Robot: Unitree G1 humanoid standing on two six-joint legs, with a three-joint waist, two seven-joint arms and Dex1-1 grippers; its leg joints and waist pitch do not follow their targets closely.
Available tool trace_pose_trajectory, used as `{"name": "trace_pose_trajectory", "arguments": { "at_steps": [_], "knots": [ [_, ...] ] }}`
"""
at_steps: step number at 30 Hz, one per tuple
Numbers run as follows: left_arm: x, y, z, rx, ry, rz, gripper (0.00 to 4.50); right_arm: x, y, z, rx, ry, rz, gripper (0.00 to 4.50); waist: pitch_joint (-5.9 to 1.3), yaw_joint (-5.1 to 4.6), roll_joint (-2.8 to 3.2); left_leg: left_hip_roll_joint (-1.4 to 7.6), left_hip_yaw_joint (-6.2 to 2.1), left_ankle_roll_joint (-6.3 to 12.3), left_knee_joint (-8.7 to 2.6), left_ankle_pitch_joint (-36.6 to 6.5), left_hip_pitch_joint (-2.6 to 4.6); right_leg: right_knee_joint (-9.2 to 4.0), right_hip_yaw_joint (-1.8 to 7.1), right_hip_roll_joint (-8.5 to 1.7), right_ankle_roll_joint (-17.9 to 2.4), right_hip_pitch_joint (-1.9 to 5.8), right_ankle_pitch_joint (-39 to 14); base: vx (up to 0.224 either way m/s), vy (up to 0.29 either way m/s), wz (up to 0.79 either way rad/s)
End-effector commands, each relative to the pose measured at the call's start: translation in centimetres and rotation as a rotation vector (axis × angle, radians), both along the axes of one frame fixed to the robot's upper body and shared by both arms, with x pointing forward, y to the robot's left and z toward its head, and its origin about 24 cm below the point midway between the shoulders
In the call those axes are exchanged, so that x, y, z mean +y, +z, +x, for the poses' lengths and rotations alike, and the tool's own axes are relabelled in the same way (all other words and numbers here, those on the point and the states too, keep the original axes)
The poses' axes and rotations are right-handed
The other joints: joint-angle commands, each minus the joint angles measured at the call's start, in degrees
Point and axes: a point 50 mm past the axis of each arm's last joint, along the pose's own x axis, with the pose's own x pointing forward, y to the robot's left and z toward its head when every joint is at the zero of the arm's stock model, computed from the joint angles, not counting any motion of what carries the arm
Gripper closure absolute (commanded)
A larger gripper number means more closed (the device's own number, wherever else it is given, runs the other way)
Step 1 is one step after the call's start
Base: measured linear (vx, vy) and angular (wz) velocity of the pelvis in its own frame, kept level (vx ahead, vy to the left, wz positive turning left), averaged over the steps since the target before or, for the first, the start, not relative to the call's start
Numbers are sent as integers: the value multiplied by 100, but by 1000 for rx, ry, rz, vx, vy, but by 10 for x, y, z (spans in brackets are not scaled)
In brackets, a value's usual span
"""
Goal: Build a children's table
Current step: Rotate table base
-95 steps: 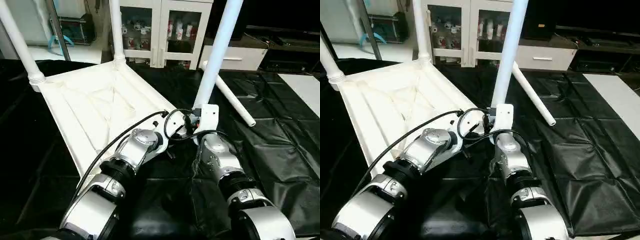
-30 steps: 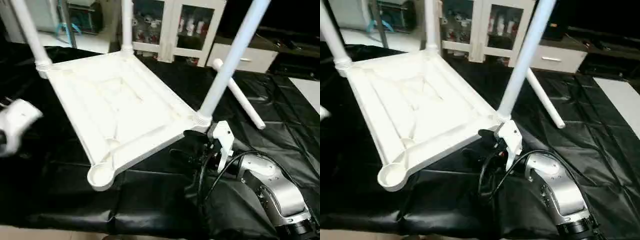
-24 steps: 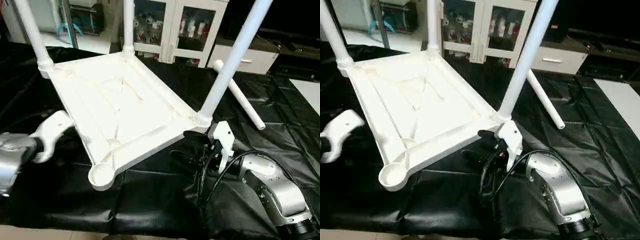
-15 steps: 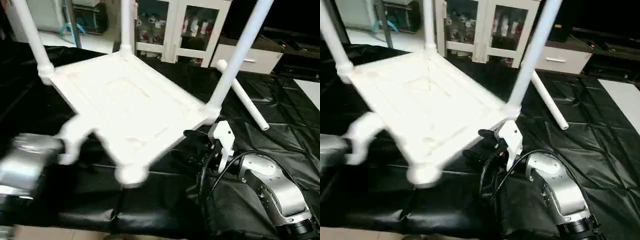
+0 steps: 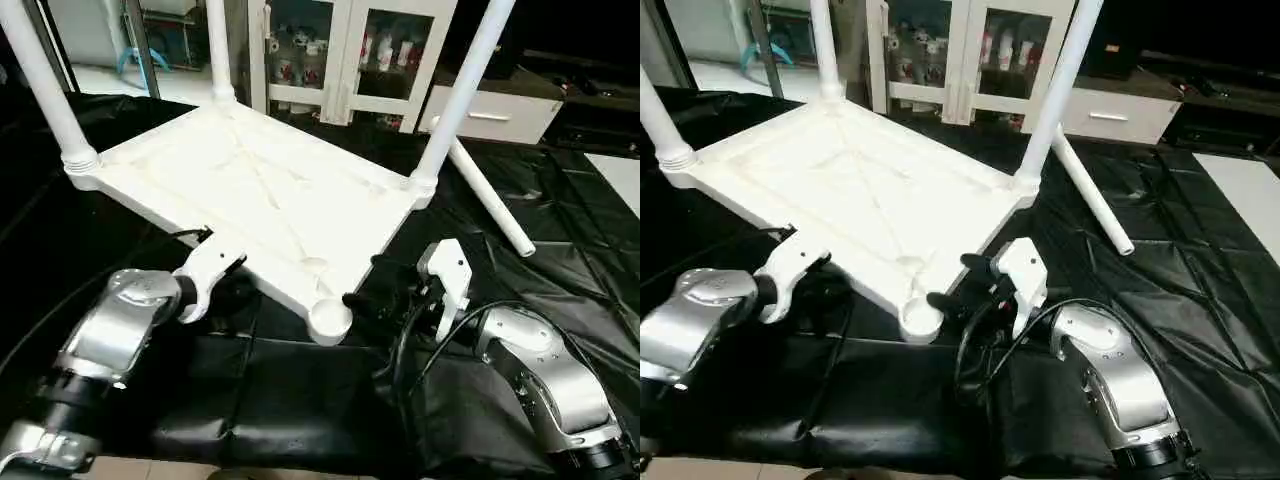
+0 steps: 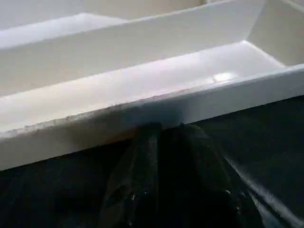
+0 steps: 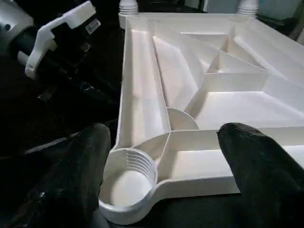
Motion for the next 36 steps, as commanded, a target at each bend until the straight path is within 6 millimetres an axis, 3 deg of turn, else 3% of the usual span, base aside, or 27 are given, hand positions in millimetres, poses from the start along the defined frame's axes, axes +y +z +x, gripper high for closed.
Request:
{"name": "trace_pose_trajectory", "arguments": {
  "at_steps": [1,6,8,11,12,13,14,16,17,18,19,23,25,26,27,28,29,30,31,32,33,34,35,36],
  "knots": [
    [-8,16,3,-48,-37,-46,360,-8,5,2,-30,-36,-3,54,-388,-14,162,227,-138,-195,-451,-1273,70,-354,266,-304,-1050,240,-815,0,0,0],
    [-3,33,-19,-25,-189,-125,360,-16,14,5,-43,-64,33,54,-385,-46,157,230,-130,-162,-448,-1189,59,-314,262,-295,-1191,256,-598,0,0,0],
    [4,58,-28,-64,-215,-252,360,-22,16,7,-35,-101,32,54,-381,-73,147,225,-122,-167,-448,-1160,52,-289,262,-297,-1236,266,-643,0,0,0],
    [8,75,-22,-183,-163,-334,360,-24,16,11,-32,-146,26,54,-346,-94,164,210,-108,-189,-453,-1388,72,-347,260,-275,-1209,232,-990,0,0,0],
    [11,83,-11,-299,-56,-393,360,-25,15,14,-36,-192,16,54,-335,-102,142,218,-103,-196,-461,-1450,70,-371,263,-278,-1193,223,-1096,0,0,0],
    [13,87,-3,-365,22,-428,360,-26,15,17,-43,-224,10,54,-343,-78,123,219,-97,-228,-435,-1559,116,-416,257,-286,-1166,197,-1258,0,0,0],
    [13,87,-3,-365,22,-428,360,-26,15,17,-43,-224,10,54,-344,-49,135,207,-100,-223,-426,-1604,131,-427,266,-303,-1086,184,-1405,0,0,0],
    [4,78,9,-447,251,-484,360,-29,12,31,-37,-438,-4,54,-330,-77,113,228,-142,-295,-469,-1535,36,-423,260,-307,-886,240,-1612,0,0,0],
    [3,76,9,-449,271,-493,360,-29,12,33,-34,-466,-5,54,-346,-71,121,222,-139,-319,-451,-1531,70,-438,257,-320,-849,218,-1662,0,0,0],
    [-1,72,9,-446,300,-511,360,-30,11,36,-28,-516,-5,54,-370,-78,116,215,-143,-331,-445,-1423,59,-429,261,-314,-771,221,-1616,0,0,0],
    [-8,57,9,-452,397,-466,360,-30,11,40,-60,-585,-22,54,-379,-86,134,224,-141,-328,-441,-1329,46,-410,266,-293,-735,210,-1379,0,0,0],
    [-17,38,11,-456,459,-373,360,-28,10,42,-78,-622,-40,54,-420,-83,82,188,-132,-205,-403,-924,8,-364,266,-252,-626,253,-797,0,0,0],
    [-29,29,13,-493,510,-325,360,-26,9,44,-69,-665,-29,54,-445,-83,90,182,-123,-86,-360,-513,3,-294,261,-239,-727,261,-139,0,0,0],
    [-29,29,13,-493,510,-325,360,-26,9,44,-69,-665,-29,54,-504,-60,154,87,-453,490,-373,-78,-210,-242,-93,-311,-780,469,449,0,0,0],
    [-34,26,14,-492,525,-322,360,-25,9,45,-76,-665,-39,54,-501,-107,181,92,-568,717,-308,181,-174,-241,-170,-289,-919,404,752,13,-13,34],
    [-40,24,16,-501,538,-307,360,-23,9,47,-88,-671,-54,54,-527,-263,352,289,-963,1333,-255,655,-121,-24,-420,-38,-1427,340,657,43,-29,56],
    [-41,24,16,-506,541,-302,360,-23,9,48,-89,-673,-57,54,-527,-263,352,289,-963,1333,-255,655,-121,-24,-420,-38,-1427,340,657,43,-29,56],
    [-44,23,16,-503,541,-306,360,-23,10,48,-102,-671,-71,54,-518,-369,417,471,-1306,1989,-332,766,-45,210,-465,99,-1524,219,-281,-16,-74,47],
    [-46,22,16,-500,539,-308,360,-24,10,49,-115,-671,-83,54,-475,-426,432,513,-1588,2459,-418,691,57,397,-454,160,-1643,50,-1095,-26,-132,55],
    [-47,21,16,-507,545,-296,360,-25,10,49,-111,-678,-78,54,-419,-423,379,492,-1706,2467,-530,122,-12,540,-348,167,-1789,-6,-1361,-26,-132,55],
    [-47,21,16,-508,547,-291,360,-26,10,49,-109,-682,-75,54,-391,-403,373,409,-1714,2278,-615,-310,-109,573,-308,159,-1864,39,-1399,-22,-186,67],
    [-47,20,15,-511,550,-284,360,-28,10,49,-107,-688,-72,54,-362,-379,294,169,-1752,1774,-714,-1160,-264,470,-203,98,-2054,173,-1518,-24,-246,65],
    [-47,19,15,-518,553,-277,360,-29,10,49,-104,-695,-67,54,-361,-386,195,483,-1444,1309,-590,-1742,-69,287,-61,-69,-2145,80,-1352,-24,-246,65],
    [-47,19,15,-520,554,-275,360,-30,10,49,-102,-698,-65,54,-336,-343,174,354,-1286,1027,-524,-1895,-99,91,-5,-93,-2283,93,-1454,-29,-299,48]
  ]
}}
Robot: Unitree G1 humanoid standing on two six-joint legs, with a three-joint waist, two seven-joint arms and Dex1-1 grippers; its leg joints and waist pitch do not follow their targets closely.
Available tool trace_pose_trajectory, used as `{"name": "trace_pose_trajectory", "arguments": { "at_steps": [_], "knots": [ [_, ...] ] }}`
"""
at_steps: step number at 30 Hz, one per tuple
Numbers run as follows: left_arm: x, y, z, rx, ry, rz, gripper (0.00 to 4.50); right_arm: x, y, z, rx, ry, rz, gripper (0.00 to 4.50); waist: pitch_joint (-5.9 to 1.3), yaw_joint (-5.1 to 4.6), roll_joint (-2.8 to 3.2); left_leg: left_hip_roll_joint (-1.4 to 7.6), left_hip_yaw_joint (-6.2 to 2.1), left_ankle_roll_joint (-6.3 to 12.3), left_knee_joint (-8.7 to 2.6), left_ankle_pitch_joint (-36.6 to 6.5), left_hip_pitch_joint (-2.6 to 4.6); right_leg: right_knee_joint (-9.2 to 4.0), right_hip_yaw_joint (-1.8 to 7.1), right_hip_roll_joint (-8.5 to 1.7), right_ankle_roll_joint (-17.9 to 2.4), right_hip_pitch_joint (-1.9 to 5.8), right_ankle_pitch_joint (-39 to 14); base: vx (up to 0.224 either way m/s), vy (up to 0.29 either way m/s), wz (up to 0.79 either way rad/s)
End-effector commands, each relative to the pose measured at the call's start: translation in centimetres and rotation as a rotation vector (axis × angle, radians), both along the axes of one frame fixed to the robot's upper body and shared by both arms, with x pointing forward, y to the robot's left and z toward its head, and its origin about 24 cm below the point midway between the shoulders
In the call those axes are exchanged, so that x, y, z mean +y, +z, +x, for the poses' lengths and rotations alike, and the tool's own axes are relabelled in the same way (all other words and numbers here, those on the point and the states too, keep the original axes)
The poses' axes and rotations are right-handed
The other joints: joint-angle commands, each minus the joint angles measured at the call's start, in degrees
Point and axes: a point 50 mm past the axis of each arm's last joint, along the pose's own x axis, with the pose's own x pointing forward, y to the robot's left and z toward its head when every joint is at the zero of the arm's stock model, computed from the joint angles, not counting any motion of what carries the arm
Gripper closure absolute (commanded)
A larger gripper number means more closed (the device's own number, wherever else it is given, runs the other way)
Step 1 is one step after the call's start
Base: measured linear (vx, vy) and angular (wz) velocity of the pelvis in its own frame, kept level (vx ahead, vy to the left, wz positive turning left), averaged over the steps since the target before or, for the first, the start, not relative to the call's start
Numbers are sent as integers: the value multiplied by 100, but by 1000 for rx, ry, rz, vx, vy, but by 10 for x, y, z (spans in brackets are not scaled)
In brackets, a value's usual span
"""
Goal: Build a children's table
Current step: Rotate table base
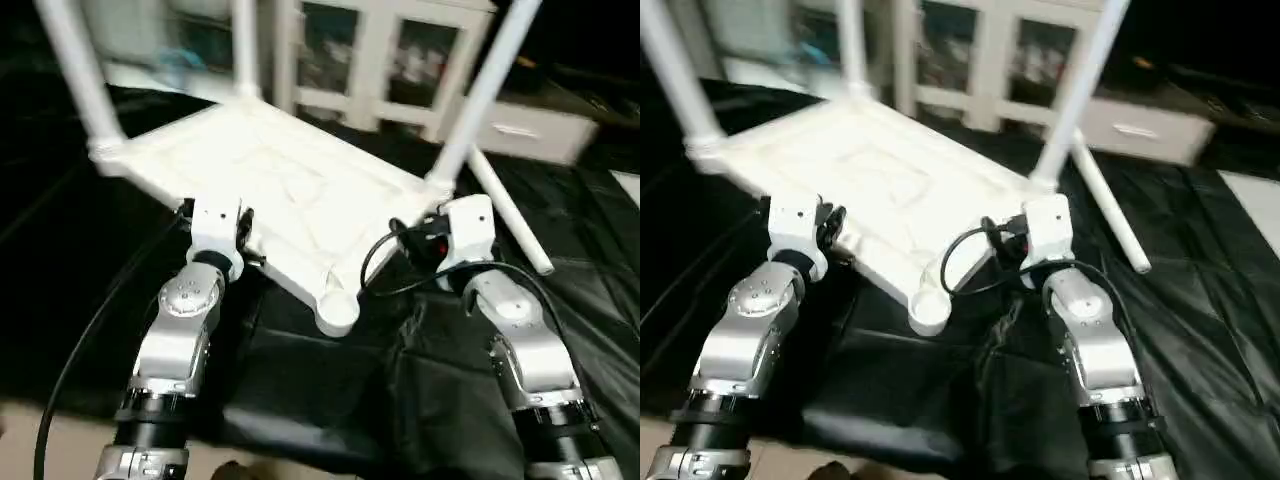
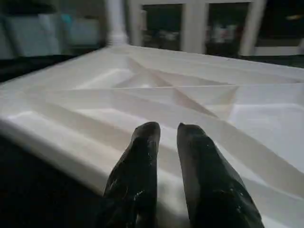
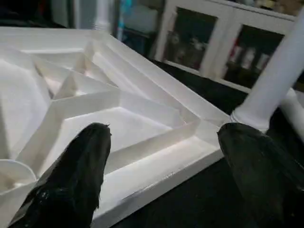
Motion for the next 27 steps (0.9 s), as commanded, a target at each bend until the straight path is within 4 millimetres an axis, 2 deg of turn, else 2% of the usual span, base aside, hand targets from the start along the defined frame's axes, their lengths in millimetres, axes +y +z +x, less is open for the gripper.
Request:
{"name": "trace_pose_trajectory", "arguments": {
  "at_steps": [1,2,3,4,5,6,7,8,9,10,11,12,13,14,15,16,17,18,19,20,21,22,23,24,25,26,27],
  "knots": [
    [-9,0,-1,-12,-17,8,360,-12,-1,0,1,-46,-6,54,-295,69,-230,-467,722,670,898,-1846,297,-1486,394,-536,-1450,-79,-1682,-91,-282,22],
    [-9,-1,-2,-12,-12,7,360,-13,-2,0,4,-45,-18,54,-274,183,-260,-447,1042,812,1572,-1832,41,-1475,460,-582,-945,72,-2970,-91,-282,22],
    [-8,-2,-2,-12,0,7,360,-13,-3,1,9,-43,-17,54,-254,240,-269,-402,1008,865,1476,-1897,-147,-1350,613,-640,-785,316,-2850,-54,-236,0],
    [-6,-3,-2,-9,13,14,360,-13,-3,1,12,-40,-13,54,-358,308,-198,-376,991,916,1279,-2195,11,-1306,807,-683,-590,418,-2500,-1,-234,11],
    [-5,-3,-2,-7,20,17,360,-13,-3,1,13,-39,-12,54,-389,299,-184,-384,969,1008,1123,-2209,82,-1367,833,-661,-451,481,-2196,-1,-234,11],
    [-5,-3,-2,-11,27,17,360,-13,-4,2,17,-40,-2,54,-459,298,21,-182,840,1157,612,-1489,309,-1502,664,-435,242,521,-1656,-63,-262,33],
    [-4,-3,-2,-13,29,17,360,-13,-4,2,19,-40,2,54,-589,183,313,1274,-362,2045,-146,81,471,-725,-133,-378,1177,423,-723,-29,-272,34],
    [-3,-2,-1,-18,46,25,360,-12,-4,2,19,-30,-13,54,-571,-90,175,1565,-791,3072,-197,1386,873,313,58,-327,1095,-485,-1228,-29,-272,34],
    [-2,-2,-1,-20,55,23,360,-10,-5,2,23,-22,-19,54,-581,-117,119,1237,-789,3307,-23,1975,917,546,231,-312,850,-750,-1139,-6,-229,43],
    [-2,-2,-1,-21,58,19,360,-10,-5,2,27,-17,-19,54,-543,-44,202,775,-739,3586,19,2641,728,605,472,-248,675,-813,-766,-46,-229,53],
    [1,-1,0,-23,78,31,360,-7,-5,2,26,-8,-26,54,-544,-77,170,522,-707,3602,6,2771,644,489,538,-181,623,-749,-636,-46,-229,53],
    [2,-1,0,-24,81,35,360,-7,-5,2,25,-7,-28,54,-532,-98,114,24,-668,3398,-48,2453,498,93,563,-59,180,-472,-397,-57,-298,55],
    [3,-2,0,-20,84,40,360,-5,-5,3,26,-1,-26,54,-527,-108,-70,-351,-546,3183,11,1841,347,-338,543,-99,-759,-77,47,-62,-354,54],
    [4,-2,0,-20,89,48,360,-5,-5,4,27,1,-26,54,-480,110,-152,-654,-114,2702,469,1126,-248,-839,515,-572,-2064,421,360,-62,-354,54],
    [5,-2,0,-18,94,55,360,-4,-5,4,28,1,-26,54,-476,233,-295,-764,244,2260,1065,276,-315,-1184,473,-756,-2450,435,207,-81,-379,70],
    [5,-3,0,-15,97,62,360,-4,-5,5,31,-3,-26,54,-486,299,-376,-503,730,1300,1628,-1093,-400,-1255,267,-1003,-2257,501,-248,-81,-365,68],
    [6,-3,-1,-14,99,66,360,-4,-6,6,32,-6,-25,54,-359,290,-295,-308,857,924,1477,-1560,-249,-1324,73,-1142,-1614,446,-641,-81,-365,68],
    [6,-3,-1,-12,103,73,360,-5,-6,6,33,-22,-14,54,-362,227,-247,-342,956,729,1221,-1953,91,-1408,438,-968,-1340,285,-806,-72,-329,47],
    [8,-5,-1,-2,118,69,360,-6,-9,7,53,-69,42,54,-416,274,-221,-190,882,851,849,-1906,-46,-1362,636,-1149,-643,790,-857,-60,-291,29],
    [11,-5,-1,0,135,65,360,-6,-14,7,91,-100,79,54,-415,380,89,294,701,1002,213,-1001,395,-1485,406,-944,518,608,-550,-60,-291,29],
    [13,-4,-1,-2,138,54,360,-4,-17,6,101,-91,71,54,-482,304,116,983,259,1392,-70,-258,543,-1053,176,-727,1067,501,-45,-53,-282,9],
    [13,-4,-1,-2,138,54,360,-4,-17,6,101,-91,71,54,-528,277,109,1618,91,2295,-134,1131,955,-340,309,-738,1445,-121,145,-35,-262,17],
    [15,-4,0,5,141,44,360,-1,-18,5,100,-74,55,54,-603,163,-132,1150,267,2501,307,3050,1231,-280,845,-991,1235,-672,956,-35,-262,17],
    [16,-3,0,-1,137,35,360,2,-19,4,99,-66,51,54,-540,268,-248,632,536,2117,499,3005,941,-566,1010,-1090,1130,-534,1636,-55,-145,21],
    [17,-3,0,-3,132,25,360,4,-19,4,99,-59,53,54,-455,357,-379,-70,817,1663,331,1663,290,-694,1095,-867,1340,125,1791,-123,-69,8],
    [18,-2,0,-5,127,14,360,5,-20,3,100,-53,60,54,-407,467,-296,10,843,1038,187,212,353,-864,1099,-896,1283,112,694,-123,-69,8],
    [17,0,1,-12,105,-2,360,8,-20,2,101,-50,76,54,-412,446,-290,38,822,640,-10,-324,332,-826,1047,-778,1177,270,363,-120,-143,6]
  ]
}}
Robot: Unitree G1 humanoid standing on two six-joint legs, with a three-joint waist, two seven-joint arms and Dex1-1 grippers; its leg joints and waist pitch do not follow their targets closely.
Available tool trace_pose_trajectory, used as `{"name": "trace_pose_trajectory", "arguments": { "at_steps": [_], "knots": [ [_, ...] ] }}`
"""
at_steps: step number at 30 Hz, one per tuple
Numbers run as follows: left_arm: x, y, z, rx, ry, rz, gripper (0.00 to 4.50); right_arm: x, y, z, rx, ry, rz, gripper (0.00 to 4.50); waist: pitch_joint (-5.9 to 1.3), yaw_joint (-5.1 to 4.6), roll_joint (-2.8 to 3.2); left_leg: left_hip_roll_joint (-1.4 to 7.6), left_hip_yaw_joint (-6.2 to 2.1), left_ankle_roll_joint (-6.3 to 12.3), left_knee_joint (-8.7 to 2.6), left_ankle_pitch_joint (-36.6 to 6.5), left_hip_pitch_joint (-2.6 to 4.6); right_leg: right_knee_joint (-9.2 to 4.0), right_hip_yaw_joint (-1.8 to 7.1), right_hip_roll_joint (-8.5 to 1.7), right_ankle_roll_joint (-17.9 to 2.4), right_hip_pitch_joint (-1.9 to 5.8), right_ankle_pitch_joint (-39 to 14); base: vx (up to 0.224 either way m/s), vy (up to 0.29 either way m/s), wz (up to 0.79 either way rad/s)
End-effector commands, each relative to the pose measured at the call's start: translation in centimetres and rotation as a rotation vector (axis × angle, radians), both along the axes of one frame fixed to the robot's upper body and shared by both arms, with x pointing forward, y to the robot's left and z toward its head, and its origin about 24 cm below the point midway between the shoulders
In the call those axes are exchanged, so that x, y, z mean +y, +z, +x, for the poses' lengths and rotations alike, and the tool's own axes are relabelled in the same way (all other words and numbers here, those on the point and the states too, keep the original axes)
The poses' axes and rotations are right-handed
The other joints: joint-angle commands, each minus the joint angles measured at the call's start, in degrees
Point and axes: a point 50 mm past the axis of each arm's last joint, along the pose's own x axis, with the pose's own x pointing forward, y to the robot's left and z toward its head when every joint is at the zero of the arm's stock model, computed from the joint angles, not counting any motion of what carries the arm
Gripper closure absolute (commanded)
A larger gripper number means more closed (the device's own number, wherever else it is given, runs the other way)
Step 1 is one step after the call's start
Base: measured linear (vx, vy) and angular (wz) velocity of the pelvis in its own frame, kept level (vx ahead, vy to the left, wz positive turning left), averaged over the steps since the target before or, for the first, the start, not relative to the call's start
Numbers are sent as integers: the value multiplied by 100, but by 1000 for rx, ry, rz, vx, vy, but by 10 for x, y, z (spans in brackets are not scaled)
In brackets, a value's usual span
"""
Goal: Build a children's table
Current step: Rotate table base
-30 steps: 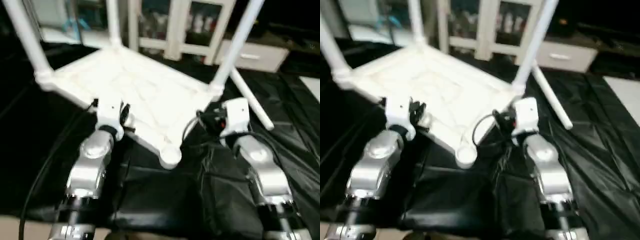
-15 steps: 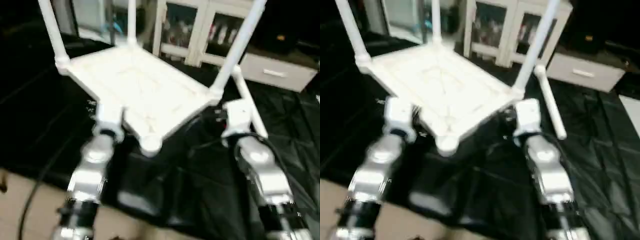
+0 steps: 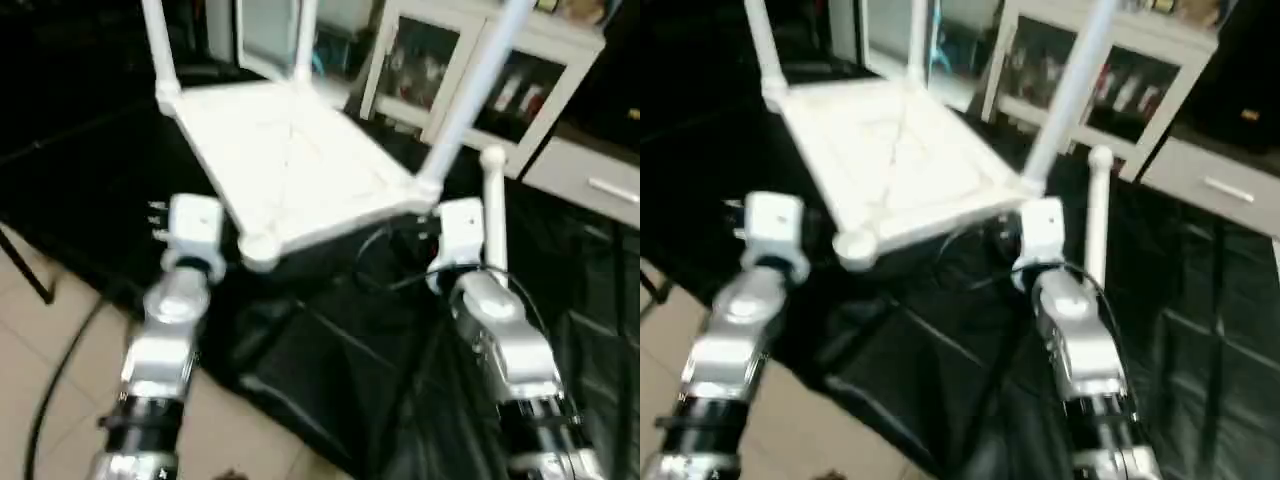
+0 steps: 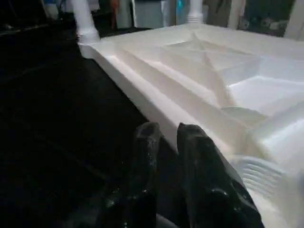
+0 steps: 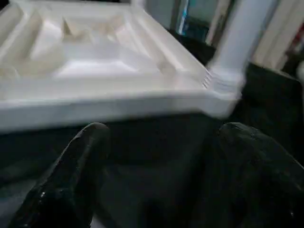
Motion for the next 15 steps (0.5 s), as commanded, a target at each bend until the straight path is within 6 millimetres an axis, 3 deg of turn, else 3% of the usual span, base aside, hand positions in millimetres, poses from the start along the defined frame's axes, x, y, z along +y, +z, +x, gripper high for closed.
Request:
{"name": "trace_pose_trajectory", "arguments": {
  "at_steps": [1,2,3,4,5,6,7,8,9,10,11,12,13,14,15],
  "knots": [
    [-8,5,2,-18,-55,-27,360,3,2,0,-5,-5,13,54,-292,19,64,211,-111,287,-499,168,-32,-710,436,-515,100,517,-33,-92,-183,-3],
    [-9,5,2,-18,-60,-32,360,2,2,0,-5,-9,16,54,-272,4,57,226,-110,49,-602,-158,-11,-791,379,-459,221,555,-765,-92,-183,-3],
    [-10,5,2,-17,-68,-37,360,1,3,0,-6,-13,21,54,-245,-10,97,243,-120,-53,-666,-369,7,-835,354,-442,254,565,-1313,-87,-131,-11],
    [-11,5,2,-15,-75,-38,360,0,3,0,-5,-20,27,54,-170,-33,123,257,-90,-171,-739,-994,130,-1006,299,-386,355,493,-2650,-77,-89,-4],
    [-12,5,2,-15,-75,-38,360,-1,3,0,0,-23,41,54,-143,-72,144,239,-53,-201,-744,-1435,257,-1182,226,-362,361,464,-3628,-77,-89,-4],
    [-12,5,2,-15,-75,-38,360,-1,3,0,0,-23,41,54,-118,-87,172,247,-55,-194,-770,-1622,321,-1233,170,-357,314,466,-3889,-57,-52,0],
    [-13,6,2,-14,-79,-38,360,-2,4,1,7,-27,64,54,-126,-120,176,251,-47,-138,-794,-1829,387,-1326,54,-329,250,556,-4057,0,0,0],
    [-13,6,2,-14,-81,-38,360,-3,4,1,7,-27,65,54,-102,-140,261,309,-53,-44,-852,-2124,542,-1416,-85,-319,76,552,-3993,0,0,0],
    [-13,6,2,-14,-81,-38,360,-3,4,1,7,-27,65,54,-85,-192,287,368,-80,-14,-890,-2298,579,-1429,-181,-316,8,580,-3833,0,0,0],
    [-13,6,2,-14,-81,-41,360,-4,4,2,16,-29,54,54,-125,-254,492,639,1,-193,-918,-2744,1146,-1448,-153,-124,-207,304,-3367,-12,20,-25],
    [-13,5,2,-12,-81,-43,360,-5,3,2,21,-32,41,54,-62,-298,473,1069,-118,-330,-1195,-3407,1133,-912,-322,-193,-462,314,-2184,-12,20,-25],
    [-13,5,2,-12,-82,-43,360,-6,2,2,24,-35,34,54,-55,-251,466,1292,-92,-382,-1395,-3702,1067,-533,-330,-239,-502,352,-1561,-4,21,-57],
    [-13,5,2,-12,-82,-46,360,-7,2,3,27,-38,31,54,3,-163,421,1443,106,-337,-1615,-4189,995,-134,-340,-297,-583,328,-1009,26,-22,-73],
    [-13,5,2,-12,-81,-45,360,-7,2,3,26,-36,29,54,5,-150,276,1238,351,-201,-1446,-4229,1146,-295,-205,-320,-666,174,-1462,26,-22,-73],
    [-12,5,2,-13,-78,-42,360,-6,2,4,22,-27,14,54,3,-173,123,755,428,-166,-1056,-4082,1022,-825,-126,-360,-629,186,-2308,82,-72,-65]
  ]
}}
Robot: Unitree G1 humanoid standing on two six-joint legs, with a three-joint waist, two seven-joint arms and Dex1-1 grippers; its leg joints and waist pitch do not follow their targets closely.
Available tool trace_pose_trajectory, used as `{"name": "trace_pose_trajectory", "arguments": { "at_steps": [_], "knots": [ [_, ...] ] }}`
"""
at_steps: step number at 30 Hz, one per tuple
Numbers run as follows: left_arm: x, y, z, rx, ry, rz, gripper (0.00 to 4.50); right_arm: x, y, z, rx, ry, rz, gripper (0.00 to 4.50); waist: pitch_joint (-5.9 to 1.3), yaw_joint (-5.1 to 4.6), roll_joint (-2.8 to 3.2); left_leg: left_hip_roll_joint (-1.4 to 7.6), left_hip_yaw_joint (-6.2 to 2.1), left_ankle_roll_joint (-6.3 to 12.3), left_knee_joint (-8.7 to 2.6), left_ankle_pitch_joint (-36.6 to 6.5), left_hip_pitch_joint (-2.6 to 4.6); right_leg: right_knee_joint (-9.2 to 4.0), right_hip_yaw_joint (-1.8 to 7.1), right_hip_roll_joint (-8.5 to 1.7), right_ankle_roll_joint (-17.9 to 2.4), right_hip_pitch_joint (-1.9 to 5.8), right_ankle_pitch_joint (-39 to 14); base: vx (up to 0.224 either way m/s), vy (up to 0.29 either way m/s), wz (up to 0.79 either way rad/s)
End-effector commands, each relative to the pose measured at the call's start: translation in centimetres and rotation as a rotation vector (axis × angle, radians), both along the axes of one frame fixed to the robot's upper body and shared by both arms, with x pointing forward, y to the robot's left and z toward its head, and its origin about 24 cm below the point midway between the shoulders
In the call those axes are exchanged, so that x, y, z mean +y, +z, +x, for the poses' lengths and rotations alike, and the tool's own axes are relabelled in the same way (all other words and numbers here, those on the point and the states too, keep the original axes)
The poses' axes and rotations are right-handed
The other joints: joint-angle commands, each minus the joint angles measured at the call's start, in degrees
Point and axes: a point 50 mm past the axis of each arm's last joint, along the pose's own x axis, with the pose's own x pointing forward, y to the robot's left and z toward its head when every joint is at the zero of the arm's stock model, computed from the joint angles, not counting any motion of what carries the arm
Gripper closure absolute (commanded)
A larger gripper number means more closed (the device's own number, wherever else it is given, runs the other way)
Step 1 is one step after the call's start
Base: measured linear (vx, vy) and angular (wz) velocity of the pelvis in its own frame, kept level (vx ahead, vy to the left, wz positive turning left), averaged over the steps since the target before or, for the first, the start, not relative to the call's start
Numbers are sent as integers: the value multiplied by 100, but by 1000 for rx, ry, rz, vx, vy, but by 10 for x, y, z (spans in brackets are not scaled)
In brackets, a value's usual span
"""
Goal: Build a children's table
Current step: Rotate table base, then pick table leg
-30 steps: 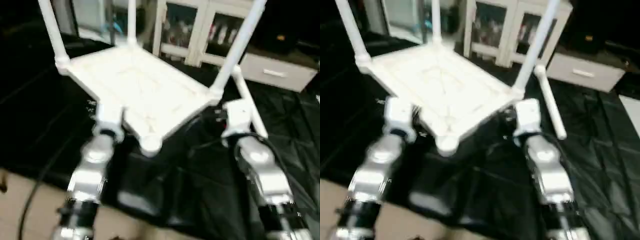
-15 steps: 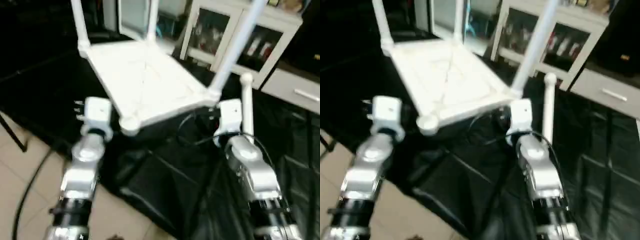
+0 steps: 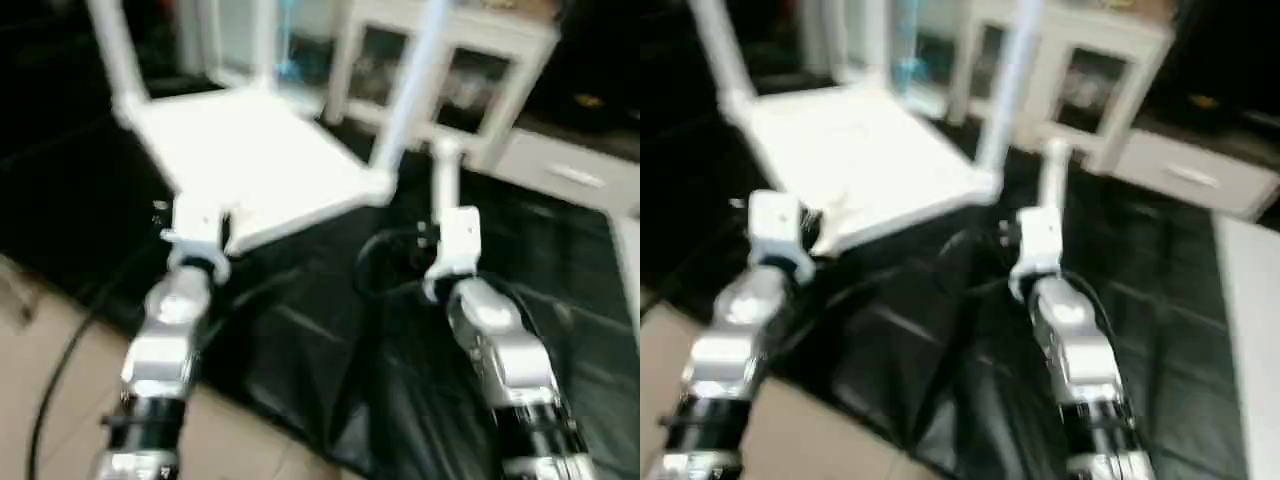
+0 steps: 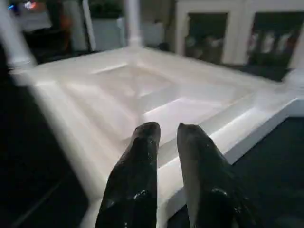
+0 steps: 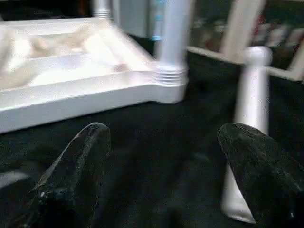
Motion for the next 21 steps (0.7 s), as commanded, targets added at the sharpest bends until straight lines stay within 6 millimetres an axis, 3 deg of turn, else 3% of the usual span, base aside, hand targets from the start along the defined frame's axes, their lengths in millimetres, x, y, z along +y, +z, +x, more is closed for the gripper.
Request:
{"name": "trace_pose_trajectory", "arguments": {
  "at_steps": [1,2,3,4,5,6,7,8,9,10,11,12,13,14,15,16,17,18,19,20,21],
  "knots": [
    [-11,2,1,-8,-36,-15,360,-9,0,2,8,-13,-41,54,-283,224,158,-349,-286,649,211,-2036,-359,-1317,752,-708,635,221,-4688,127,-63,-39],
    [-11,2,1,-8,-36,-17,360,-8,-1,2,14,-3,-53,54,-434,302,-69,-362,-672,769,709,-737,-1114,-1111,1111,-989,565,873,-4562,127,-63,-39],
    [-11,3,0,-9,-33,-14,360,-8,-2,2,16,0,-55,54,-459,396,-20,-386,-784,706,700,-396,-1172,-1028,1089,-912,517,853,-3917,126,-51,-5],
    [-10,3,0,-10,-32,-12,360,-7,-2,2,19,6,-52,54,-453,323,-8,-390,-898,644,660,143,-1291,-931,981,-775,88,817,-2493,109,-49,10],
    [-9,3,-1,-10,-28,-6,360,-7,-2,3,17,13,-48,54,-429,287,47,-377,-878,698,447,792,-1303,-952,719,-572,-354,704,-1541,109,-49,10],
    [-9,3,-1,-10,-27,-6,360,-6,-2,3,17,14,-47,54,-438,265,149,-315,-879,782,275,1126,-1344,-956,555,-509,-475,698,-1263,119,-17,-1],
    [-7,3,-2,-12,-22,-6,360,-6,-1,3,15,19,-40,54,-430,251,414,-88,-945,899,-132,1126,-1266,-926,276,-237,-348,612,-1000,159,28,-17],
    [-6,4,-2,-13,-16,-3,360,-6,-2,3,15,19,-40,54,-495,7,543,433,-1380,1335,-370,450,-819,-481,81,33,-129,375,-698,159,28,-17],
    [-3,4,-3,-16,3,3,360,-5,-2,4,16,19,-39,54,-491,-86,542,648,-1628,1938,-382,-112,-337,-17,92,67,-73,-85,-664,199,46,-8],
    [-3,5,-4,-29,2,-4,360,-5,-2,4,20,15,-34,54,-556,-148,439,619,-1663,2218,-346,-174,-204,59,118,89,22,-203,-545,171,34,6],
    [-2,4,-5,-21,-1,3,360,-5,-3,4,24,10,-36,54,-570,-173,379,466,-1630,2845,-154,1037,-199,143,218,81,298,-442,-99,171,34,6],
    [-1,2,-7,-14,-6,9,360,-5,-3,4,26,6,-38,54,-573,-159,354,414,-1594,3138,-68,1899,-222,118,300,28,433,-532,131,113,9,1],
    [-1,1,-8,-11,-11,16,360,-4,-4,4,27,1,-36,54,-607,-139,237,129,-1431,3281,157,3508,-431,-200,518,-102,556,-506,914,0,0,0],
    [-1,0,-9,-7,-19,18,360,-4,-3,5,22,-5,-28,54,-584,-34,-9,-451,-989,2490,337,3496,-1034,-449,717,-228,502,-41,2207,0,0,0],
    [-1,0,-9,-7,-19,18,360,-4,-3,5,22,-5,-28,54,-633,50,-63,-564,-905,2133,320,3057,-1200,-386,798,-328,438,196,2834,0,0,0],
    [0,-1,-10,-6,-27,19,359,-4,-2,4,16,-14,-8,38,-609,96,-11,-423,-883,1491,181,2421,-1268,-353,762,-391,286,218,3869,24,-100,4],
    [1,-1,-11,-4,-39,21,358,-3,-1,4,24,-6,62,28,-619,55,-34,-390,-861,1022,74,2051,-1239,-326,640,-264,204,300,4223,24,-100,4],
    [1,-1,-12,1,-47,18,358,-3,0,4,31,-12,78,28,-602,49,12,-358,-855,861,17,1772,-1209,-356,603,-242,161,295,4065,-14,-100,-6],
    [1,-1,-12,1,-47,18,358,-3,0,4,31,-12,78,19,-557,-1,71,-291,-855,591,-92,1177,-1147,-463,556,-194,51,293,3161,-38,-74,-6],
    [3,-2,-14,16,-68,34,358,-4,-1,6,43,-29,78,9,-509,-22,147,-186,-864,363,-198,536,-1078,-567,548,-194,-158,259,1915,-38,-74,-6],
    [3,-2,-14,16,-68,34,358,-4,-1,6,43,-29,78,3,-475,-48,169,-130,-872,255,-262,200,-1067,-616,543,-198,-262,245,1277,-66,-38,-5]
  ]
}}
